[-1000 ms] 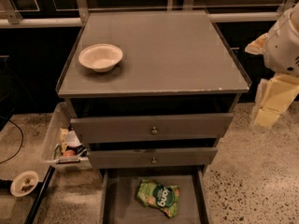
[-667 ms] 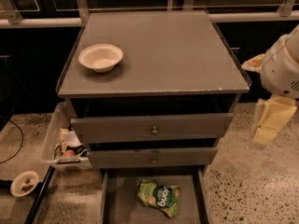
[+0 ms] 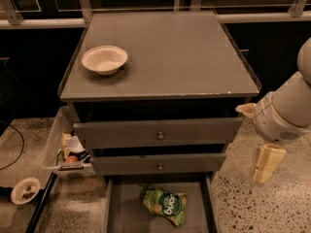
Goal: Pick green rice chip bag from bottom drawer and place on counter
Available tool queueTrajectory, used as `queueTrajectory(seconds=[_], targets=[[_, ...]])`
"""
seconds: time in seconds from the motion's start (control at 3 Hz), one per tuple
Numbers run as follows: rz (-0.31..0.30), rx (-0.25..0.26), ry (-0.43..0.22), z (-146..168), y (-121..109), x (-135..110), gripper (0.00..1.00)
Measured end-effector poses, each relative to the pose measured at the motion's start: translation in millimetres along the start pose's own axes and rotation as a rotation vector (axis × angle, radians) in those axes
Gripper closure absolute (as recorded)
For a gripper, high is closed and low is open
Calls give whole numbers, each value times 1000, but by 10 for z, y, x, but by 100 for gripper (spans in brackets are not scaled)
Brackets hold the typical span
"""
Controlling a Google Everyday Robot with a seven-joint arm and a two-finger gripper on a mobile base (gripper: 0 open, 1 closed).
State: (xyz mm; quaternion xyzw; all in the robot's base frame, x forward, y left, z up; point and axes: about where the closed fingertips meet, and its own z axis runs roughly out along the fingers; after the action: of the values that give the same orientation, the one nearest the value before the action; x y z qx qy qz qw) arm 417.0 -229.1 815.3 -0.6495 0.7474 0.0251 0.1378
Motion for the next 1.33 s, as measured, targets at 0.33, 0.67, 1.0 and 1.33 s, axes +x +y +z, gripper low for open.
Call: queueTrajectory(seconds=[0.33,0.67,1.0,1.33], targets=[[-7,1,3,-11,18,-18,0],[-10,-19,-29,383,78,26,0],[-7,-41,-118,988,205,91,0],[-39,5,-230,1580,194,150,0]])
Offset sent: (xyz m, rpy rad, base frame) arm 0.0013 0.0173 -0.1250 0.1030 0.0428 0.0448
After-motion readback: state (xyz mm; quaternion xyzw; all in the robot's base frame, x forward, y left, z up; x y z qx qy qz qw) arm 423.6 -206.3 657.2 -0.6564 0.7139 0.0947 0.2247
